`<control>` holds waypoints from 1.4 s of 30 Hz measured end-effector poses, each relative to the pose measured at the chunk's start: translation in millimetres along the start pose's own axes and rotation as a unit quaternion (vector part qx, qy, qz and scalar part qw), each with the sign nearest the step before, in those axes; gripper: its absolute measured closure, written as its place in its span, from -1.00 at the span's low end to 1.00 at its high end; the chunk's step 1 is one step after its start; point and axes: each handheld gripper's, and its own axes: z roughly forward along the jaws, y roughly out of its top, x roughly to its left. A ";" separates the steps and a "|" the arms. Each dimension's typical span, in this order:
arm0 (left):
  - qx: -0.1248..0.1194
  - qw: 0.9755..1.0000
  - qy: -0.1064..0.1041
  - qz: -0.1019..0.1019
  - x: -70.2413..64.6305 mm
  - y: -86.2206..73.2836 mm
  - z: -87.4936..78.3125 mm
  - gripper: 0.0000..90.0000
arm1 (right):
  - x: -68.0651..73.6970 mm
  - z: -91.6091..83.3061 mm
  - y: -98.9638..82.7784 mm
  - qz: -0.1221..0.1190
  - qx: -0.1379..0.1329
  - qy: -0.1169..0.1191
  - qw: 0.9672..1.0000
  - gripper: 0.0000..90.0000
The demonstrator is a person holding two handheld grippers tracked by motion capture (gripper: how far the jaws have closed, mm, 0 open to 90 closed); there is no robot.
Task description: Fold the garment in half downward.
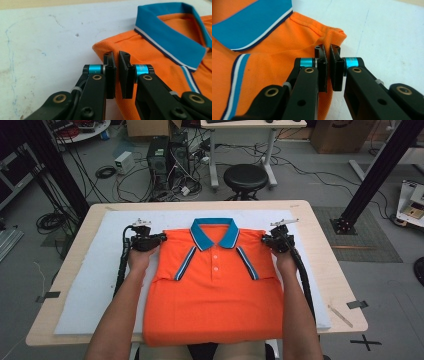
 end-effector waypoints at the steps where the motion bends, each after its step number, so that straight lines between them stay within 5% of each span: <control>1: -0.003 1.000 -0.004 0.000 -0.4 1.0 -1.9 0.87 | -0.2 -2.4 0.2 0.001 -0.002 0.003 1.000 0.93; 13: -0.058 0.995 -0.071 0.025 -15.9 5.3 -41.8 0.87 | 1.5 -40.1 -7.5 -0.005 -0.048 0.046 0.998 0.93; 30: -0.097 0.986 -0.127 0.055 -50.2 -45.4 -102.4 0.87 | 25.2 -95.9 -60.1 -0.032 -0.087 0.092 0.991 0.93; 42: -0.094 0.982 -0.143 0.076 -65.0 -77.1 -133.1 0.87 | 32.5 -128.6 -98.5 -0.046 -0.099 0.109 0.988 0.93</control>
